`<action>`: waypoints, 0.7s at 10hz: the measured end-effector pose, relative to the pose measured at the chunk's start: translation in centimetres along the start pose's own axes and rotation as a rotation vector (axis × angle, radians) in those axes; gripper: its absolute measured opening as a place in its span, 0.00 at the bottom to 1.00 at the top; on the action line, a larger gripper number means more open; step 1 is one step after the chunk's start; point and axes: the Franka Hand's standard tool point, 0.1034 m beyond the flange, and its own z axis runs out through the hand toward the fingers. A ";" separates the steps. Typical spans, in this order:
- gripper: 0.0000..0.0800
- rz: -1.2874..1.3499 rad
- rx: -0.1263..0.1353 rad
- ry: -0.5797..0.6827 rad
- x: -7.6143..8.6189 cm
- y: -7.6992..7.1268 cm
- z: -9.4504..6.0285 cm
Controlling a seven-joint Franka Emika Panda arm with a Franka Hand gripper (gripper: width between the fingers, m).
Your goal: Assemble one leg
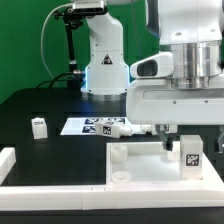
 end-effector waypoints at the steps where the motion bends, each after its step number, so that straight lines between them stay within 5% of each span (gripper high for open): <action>1: 0.65 0.016 -0.001 0.000 0.0 0.0 0.0; 2: 0.42 0.059 -0.003 -0.001 0.0 0.1 0.1; 7: 0.38 0.229 -0.022 0.003 0.2 1.0 0.0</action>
Offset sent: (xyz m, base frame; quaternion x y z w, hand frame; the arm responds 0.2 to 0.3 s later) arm 0.0000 0.0000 0.0000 0.0000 0.0000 0.1938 0.9810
